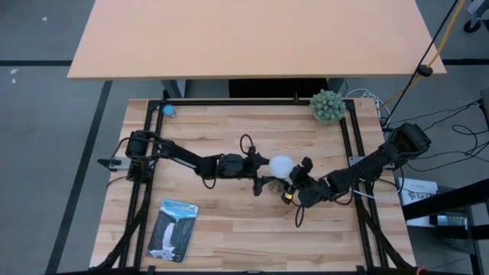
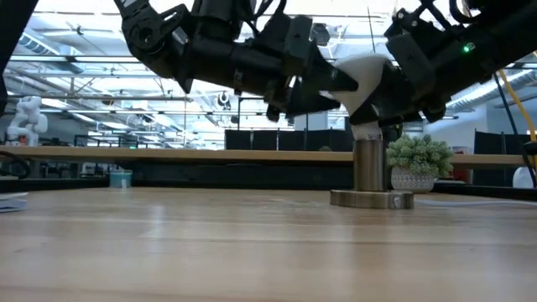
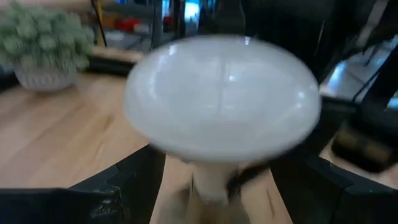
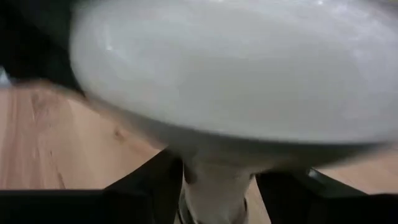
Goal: Screw lightbulb
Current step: Insert the lightbulb into the bronze lamp socket
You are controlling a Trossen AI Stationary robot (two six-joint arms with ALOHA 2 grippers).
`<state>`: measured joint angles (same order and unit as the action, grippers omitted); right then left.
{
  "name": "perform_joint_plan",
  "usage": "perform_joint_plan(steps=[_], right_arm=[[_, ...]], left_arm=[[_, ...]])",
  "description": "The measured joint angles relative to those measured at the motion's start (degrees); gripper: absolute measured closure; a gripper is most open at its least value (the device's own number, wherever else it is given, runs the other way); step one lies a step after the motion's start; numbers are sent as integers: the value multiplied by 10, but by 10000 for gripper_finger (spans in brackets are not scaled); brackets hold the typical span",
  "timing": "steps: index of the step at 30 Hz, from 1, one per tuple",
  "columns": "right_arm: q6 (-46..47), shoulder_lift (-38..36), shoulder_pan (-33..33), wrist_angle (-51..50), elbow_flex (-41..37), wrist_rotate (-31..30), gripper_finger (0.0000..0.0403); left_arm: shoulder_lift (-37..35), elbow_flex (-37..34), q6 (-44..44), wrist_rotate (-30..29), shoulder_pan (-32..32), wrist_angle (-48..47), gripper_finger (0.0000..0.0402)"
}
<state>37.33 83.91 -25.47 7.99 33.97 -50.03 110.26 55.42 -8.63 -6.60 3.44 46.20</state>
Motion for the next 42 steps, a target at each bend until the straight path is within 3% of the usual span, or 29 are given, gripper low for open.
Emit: perform_joint_plan(steps=[6, 42], right_arm=[[-11, 1, 0, -3, -1, 28, 196], [-26, 0, -1, -11, 0, 53, 179]], left_arm=[[-1, 0, 2, 9, -1, 28, 117], [0, 0, 4, 16, 10, -7, 117]])
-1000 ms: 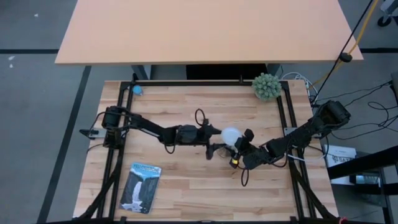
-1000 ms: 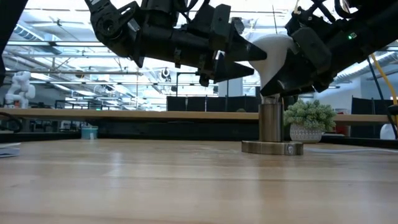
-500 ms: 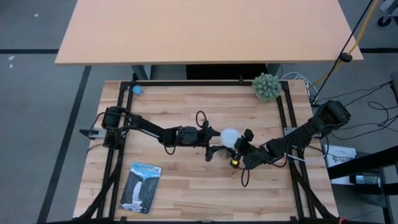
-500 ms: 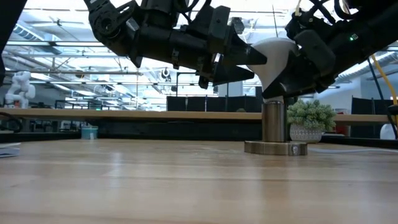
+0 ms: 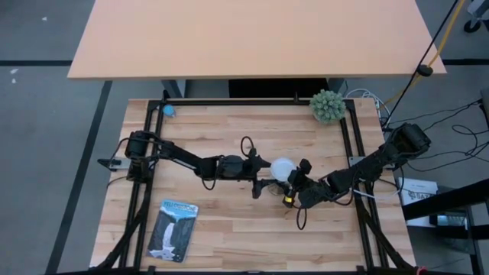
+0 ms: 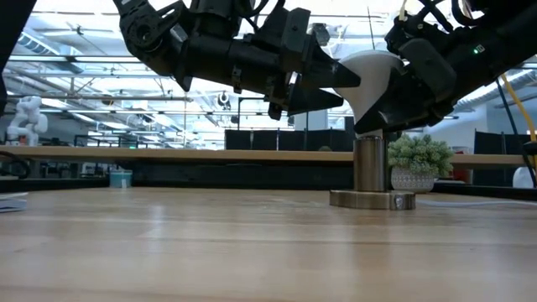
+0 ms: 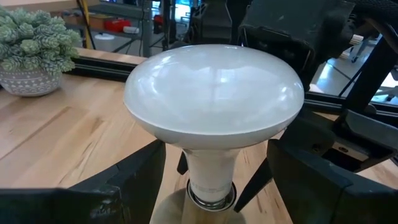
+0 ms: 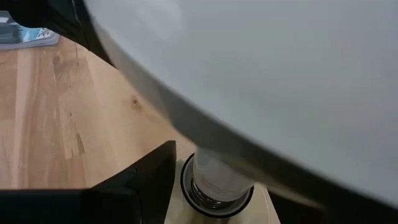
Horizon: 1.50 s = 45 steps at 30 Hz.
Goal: Screw lightbulb
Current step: Insert the lightbulb into the bronze lamp socket
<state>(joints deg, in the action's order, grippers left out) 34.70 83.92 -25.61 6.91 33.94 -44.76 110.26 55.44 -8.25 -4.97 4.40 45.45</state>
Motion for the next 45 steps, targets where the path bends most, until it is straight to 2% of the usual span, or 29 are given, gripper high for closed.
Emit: perform_joint_plan(steps=[10, 19, 29, 37, 45], right_arm=[[3, 0, -8, -8, 0, -3, 179], [65, -38, -17, -87, 0, -7, 179], [38, -47, -16, -82, 1, -18, 179], [64, -46, -14, -85, 1, -13, 179], [63, -46, -14, -94, 1, -13, 223]], left_arm=[[0, 0, 0, 0, 0, 0, 117], [0, 0, 0, 0, 0, -1, 117], [0, 0, -2, 0, 0, 0, 117], [0, 0, -1, 0, 0, 0, 117], [0, 0, -1, 0, 0, -1, 117]])
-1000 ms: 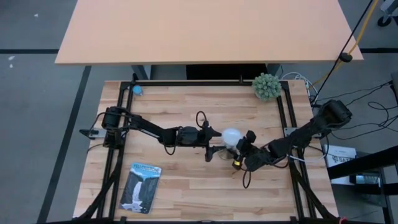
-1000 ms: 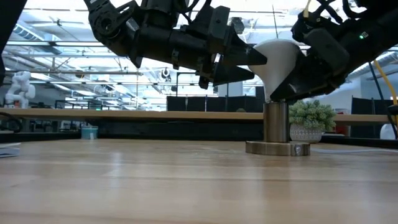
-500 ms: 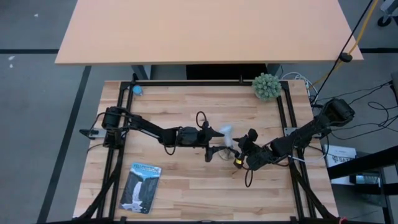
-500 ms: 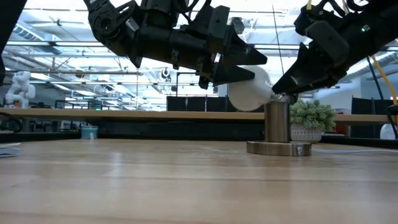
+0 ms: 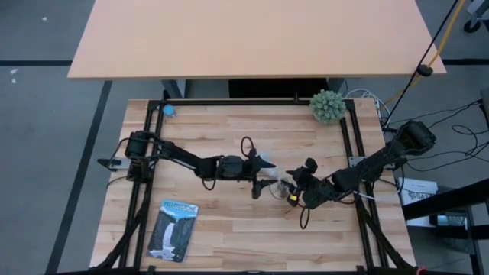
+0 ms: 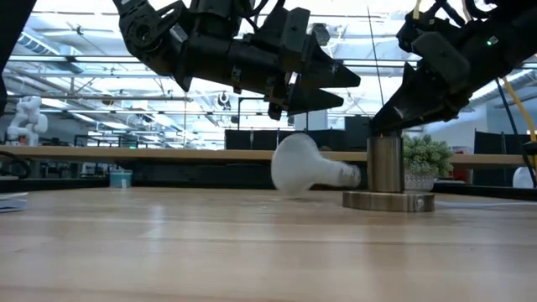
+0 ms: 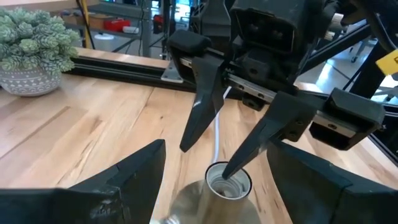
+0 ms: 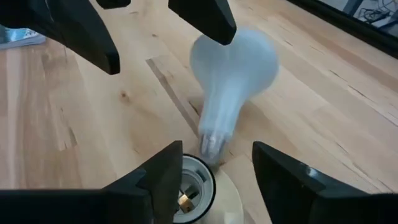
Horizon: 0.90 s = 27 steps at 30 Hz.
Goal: Screw lightbulb
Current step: Insert the lightbulb into the bronze lamp socket
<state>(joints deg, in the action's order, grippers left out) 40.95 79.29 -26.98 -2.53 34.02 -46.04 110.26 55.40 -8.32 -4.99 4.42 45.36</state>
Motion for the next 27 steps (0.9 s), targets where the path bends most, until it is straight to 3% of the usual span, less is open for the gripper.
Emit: perform_joint_plan(steps=[9, 15, 20, 27], right_arm=[[-78, -48, 12, 14, 19, 4, 247], [-116, -31, 99, -58, 98, 136, 240], [-139, 7, 154, -108, 169, 189, 227], [-184, 127, 193, -165, 261, 296, 213]], left_arm=[[-19, 0, 37, -17, -2, -20, 117], [-90, -11, 72, -30, -2, -113, 117], [-182, -110, 61, -35, 1, -110, 117], [-298, -281, -5, -70, 6, 34, 117]])
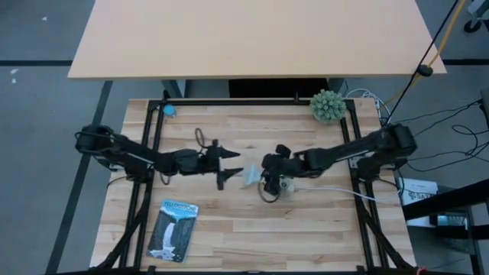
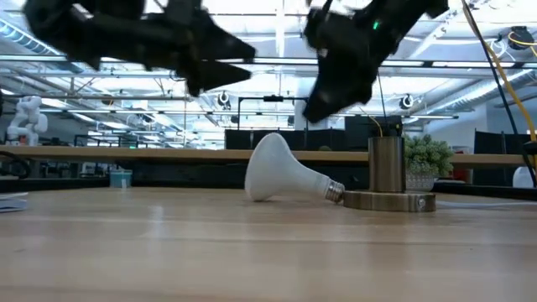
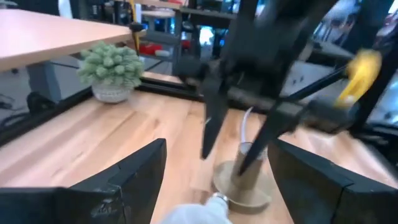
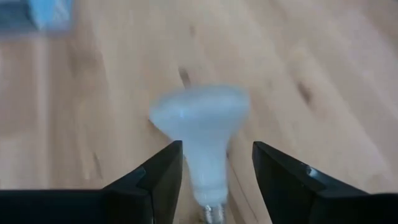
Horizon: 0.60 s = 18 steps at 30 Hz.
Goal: Screw lightbulb
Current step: Insert the lightbulb into the bronze lamp socket
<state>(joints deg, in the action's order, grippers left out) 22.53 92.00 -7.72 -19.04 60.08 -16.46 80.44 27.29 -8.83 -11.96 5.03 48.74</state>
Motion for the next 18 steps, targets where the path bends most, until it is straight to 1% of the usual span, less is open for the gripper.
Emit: perform_joint_plan(steps=[2, 5, 9, 10, 14, 18], right_arm=[[-7, 35, 5, -31, 21, 4, 208], [-17, 73, 7, -32, 49, 14, 201], [-50, 111, 6, -32, 79, 109, 197], [-54, 117, 6, -36, 83, 121, 197], [-75, 125, 7, -64, 98, 123, 201], [-128, 125, 5, -63, 99, 123, 201]], left_arm=[[-19, -26, -13, -15, 6, 14, 117], [-30, -38, -12, -44, 12, 20, 117], [-30, -38, -12, -49, 12, 18, 117], [-30, -38, -12, -49, 12, 16, 117], [-30, -38, -12, -49, 12, 10, 117], [-30, -38, -12, -49, 12, 6, 117]])
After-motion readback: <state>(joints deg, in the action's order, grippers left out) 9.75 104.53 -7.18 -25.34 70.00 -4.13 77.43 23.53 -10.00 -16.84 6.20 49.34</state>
